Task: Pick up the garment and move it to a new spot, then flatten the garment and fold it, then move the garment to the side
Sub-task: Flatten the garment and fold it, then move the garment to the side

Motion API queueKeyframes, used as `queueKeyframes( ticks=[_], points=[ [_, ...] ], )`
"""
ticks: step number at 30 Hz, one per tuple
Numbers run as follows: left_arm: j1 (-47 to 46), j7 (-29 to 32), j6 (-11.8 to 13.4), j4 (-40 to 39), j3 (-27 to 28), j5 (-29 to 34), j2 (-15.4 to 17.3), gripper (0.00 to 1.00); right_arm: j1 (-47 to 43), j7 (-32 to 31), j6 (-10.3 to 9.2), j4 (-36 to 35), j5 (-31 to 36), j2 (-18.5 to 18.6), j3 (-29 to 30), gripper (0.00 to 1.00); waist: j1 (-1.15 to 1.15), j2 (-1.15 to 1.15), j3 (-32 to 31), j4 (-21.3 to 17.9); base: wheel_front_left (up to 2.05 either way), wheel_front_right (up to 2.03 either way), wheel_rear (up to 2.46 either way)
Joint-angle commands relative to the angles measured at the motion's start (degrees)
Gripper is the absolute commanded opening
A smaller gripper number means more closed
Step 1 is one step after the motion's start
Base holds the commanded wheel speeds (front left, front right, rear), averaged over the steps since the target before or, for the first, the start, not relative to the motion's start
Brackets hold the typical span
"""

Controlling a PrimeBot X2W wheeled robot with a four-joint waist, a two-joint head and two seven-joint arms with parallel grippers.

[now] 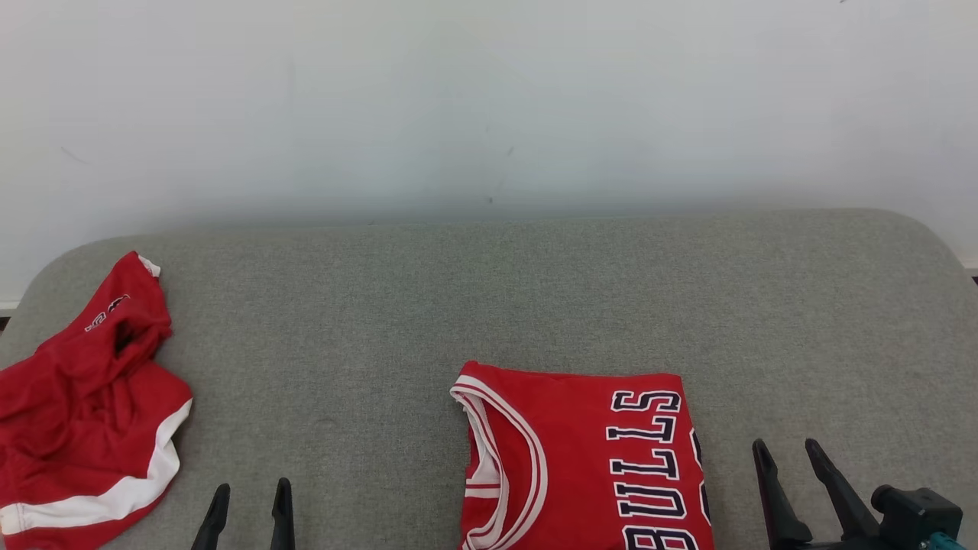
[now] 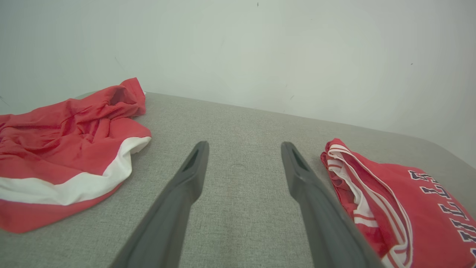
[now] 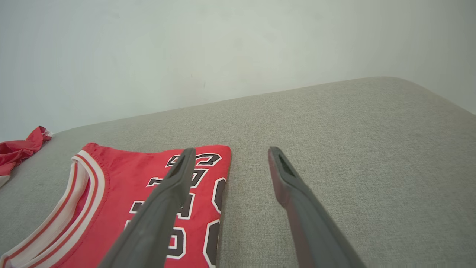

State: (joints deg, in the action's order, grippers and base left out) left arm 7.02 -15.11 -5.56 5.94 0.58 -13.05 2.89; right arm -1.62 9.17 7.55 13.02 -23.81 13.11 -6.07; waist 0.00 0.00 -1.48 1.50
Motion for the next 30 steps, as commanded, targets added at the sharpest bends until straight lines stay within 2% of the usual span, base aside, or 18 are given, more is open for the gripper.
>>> queueKeyframes(
  ticks=[1, 24, 28, 30],
  points=[
    [0.5, 0.0, -0.2, 0.2, 0.4, 0.6, 0.0, 1.0, -1.0, -0.2, -0.12, -0.2, 0.0, -1.0, 0.8, 1.0, 0.0, 0.0, 0.0, 0.1, 0.0, 0.0, 0.0],
    [0.3, 0.0, 0.1, 0.1, -0.3, -0.4, 0.0, 1.0, -0.6, -2.5, -0.12, -1.2, 0.7, -0.9, 0.4, 1.0, 0.0, 0.0, 0.8, 0.4, 0.0, 0.0, 0.0],
    [0.4, 0.0, 0.4, 0.2, -0.4, -0.9, 0.0, 1.0, 0.7, -5.0, -0.12, -2.7, 0.9, -1.0, 1.2, 1.0, 0.0, 0.0, 0.7, 0.6, 0.0, 0.0, 0.0],
    [0.5, 0.0, 0.5, 0.1, -0.6, -1.1, 0.0, 1.0, 1.7, -8.5, -0.12, -3.3, 0.8, -0.8, 2.0, 1.0, 0.0, 0.0, 0.6, 0.7, 0.0, 0.0, 0.0]
  ],
)
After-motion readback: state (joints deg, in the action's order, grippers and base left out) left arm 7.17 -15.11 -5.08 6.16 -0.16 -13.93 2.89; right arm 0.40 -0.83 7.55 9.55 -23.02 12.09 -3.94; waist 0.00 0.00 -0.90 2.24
